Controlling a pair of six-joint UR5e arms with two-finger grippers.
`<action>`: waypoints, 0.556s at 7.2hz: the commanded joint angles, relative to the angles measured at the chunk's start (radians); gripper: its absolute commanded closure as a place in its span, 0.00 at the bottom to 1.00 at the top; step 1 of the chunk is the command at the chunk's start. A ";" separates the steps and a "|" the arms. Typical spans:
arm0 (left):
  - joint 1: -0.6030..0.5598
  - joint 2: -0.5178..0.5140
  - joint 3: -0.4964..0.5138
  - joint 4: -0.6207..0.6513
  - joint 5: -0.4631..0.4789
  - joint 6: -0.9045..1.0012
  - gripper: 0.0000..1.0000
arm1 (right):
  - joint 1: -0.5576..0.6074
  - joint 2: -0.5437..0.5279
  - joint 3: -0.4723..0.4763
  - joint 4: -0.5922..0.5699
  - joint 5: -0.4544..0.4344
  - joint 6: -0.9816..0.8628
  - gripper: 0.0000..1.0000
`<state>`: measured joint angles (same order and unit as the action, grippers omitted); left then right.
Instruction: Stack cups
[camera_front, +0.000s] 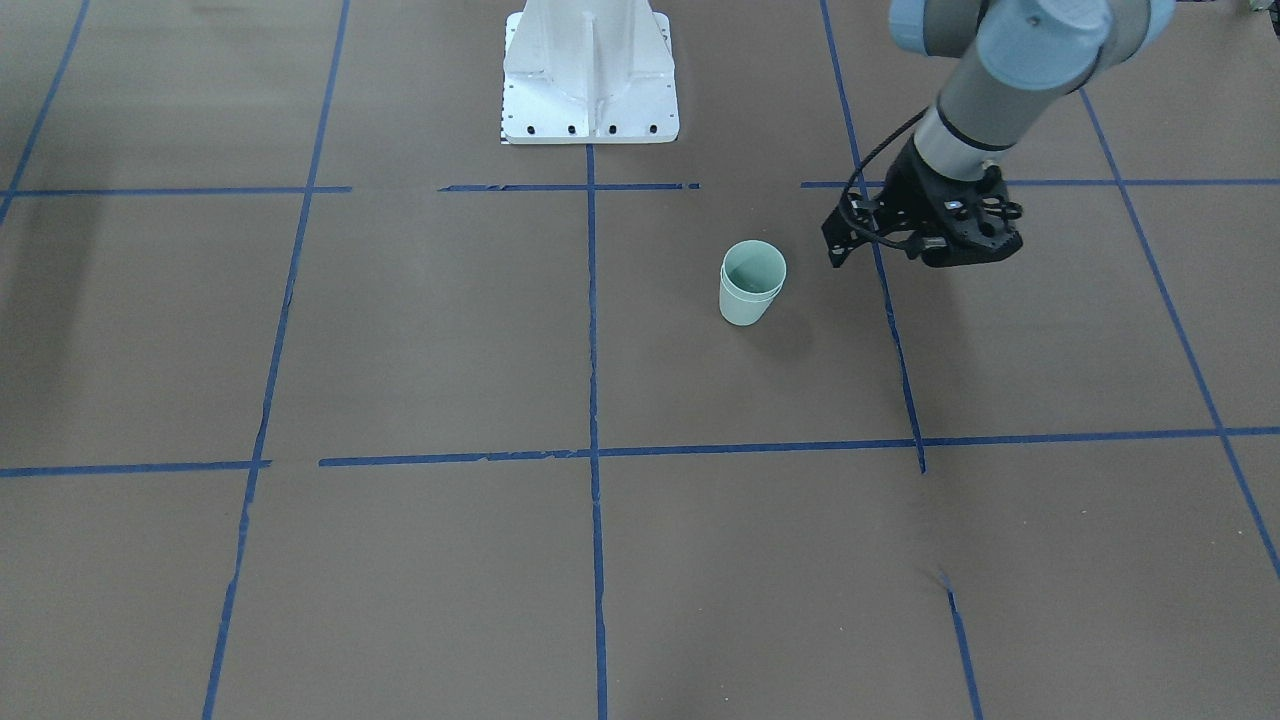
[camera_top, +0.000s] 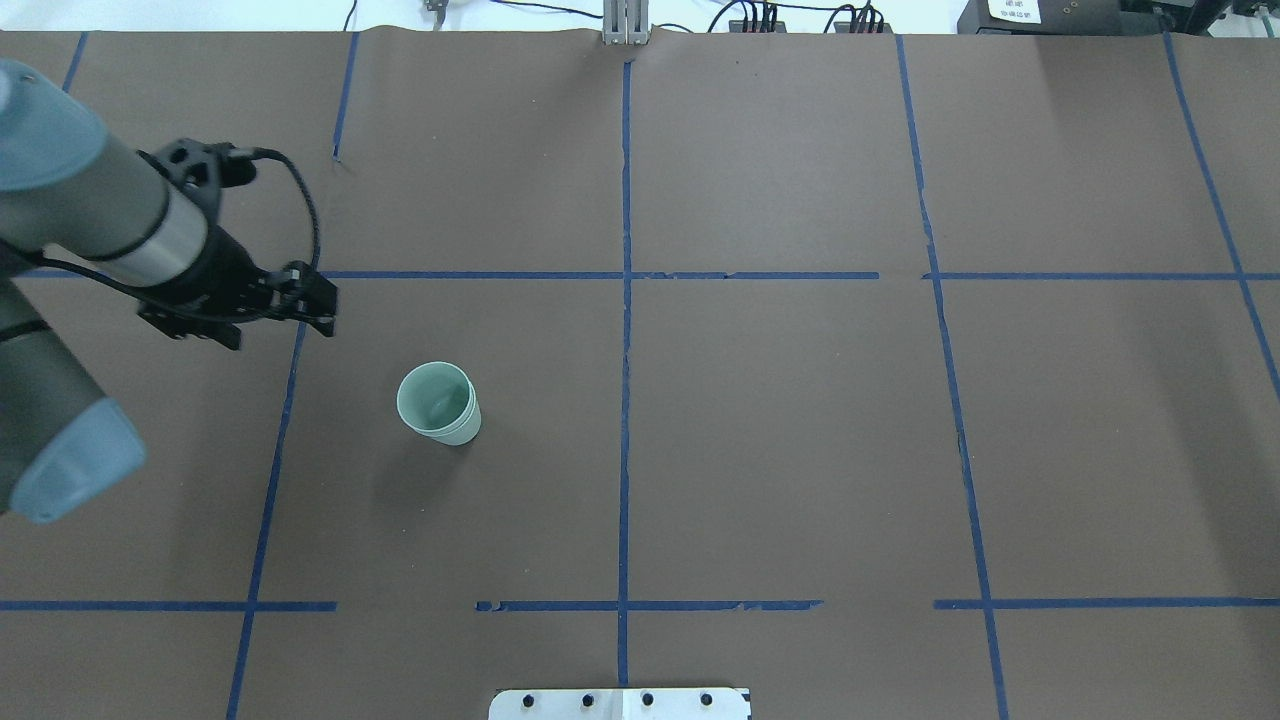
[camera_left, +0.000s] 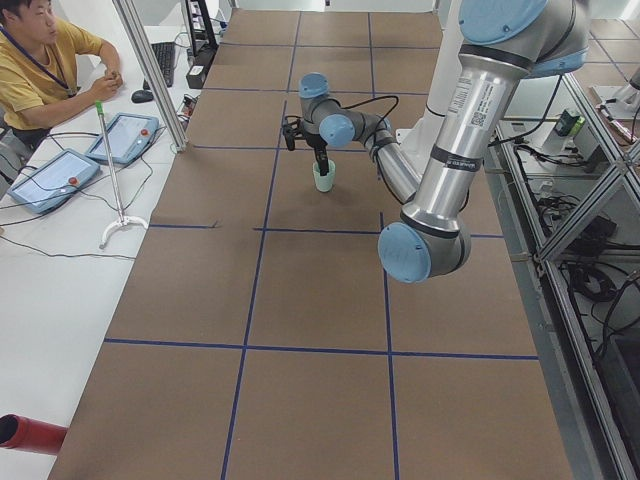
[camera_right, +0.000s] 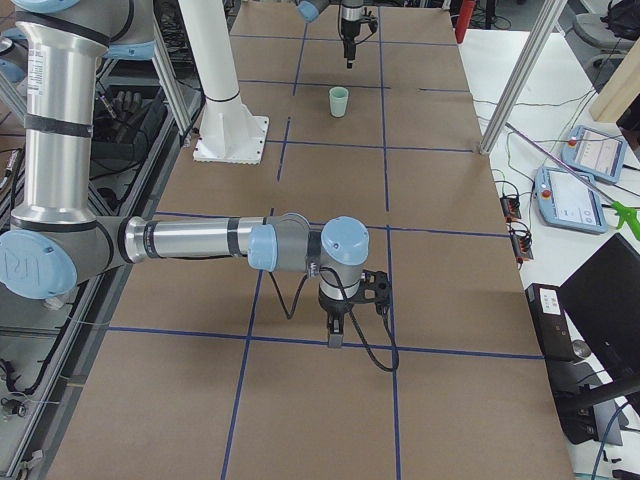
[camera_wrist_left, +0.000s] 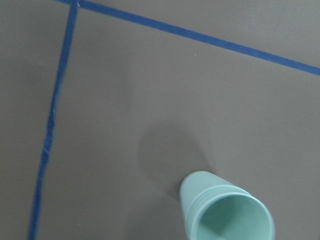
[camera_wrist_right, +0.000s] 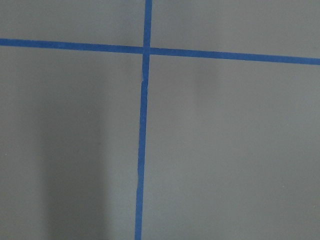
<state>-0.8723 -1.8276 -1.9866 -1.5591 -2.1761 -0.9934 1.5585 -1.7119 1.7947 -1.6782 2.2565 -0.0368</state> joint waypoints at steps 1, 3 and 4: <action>-0.240 0.182 0.021 0.007 -0.054 0.521 0.00 | 0.002 -0.002 0.000 0.000 0.000 0.000 0.00; -0.481 0.313 0.115 0.010 -0.054 0.876 0.00 | 0.000 0.000 0.000 0.000 0.000 0.000 0.00; -0.585 0.356 0.174 -0.001 -0.060 0.930 0.00 | 0.002 0.000 0.000 0.000 0.000 0.000 0.00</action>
<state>-1.3171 -1.5375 -1.8806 -1.5524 -2.2304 -0.1898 1.5595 -1.7126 1.7948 -1.6782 2.2565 -0.0368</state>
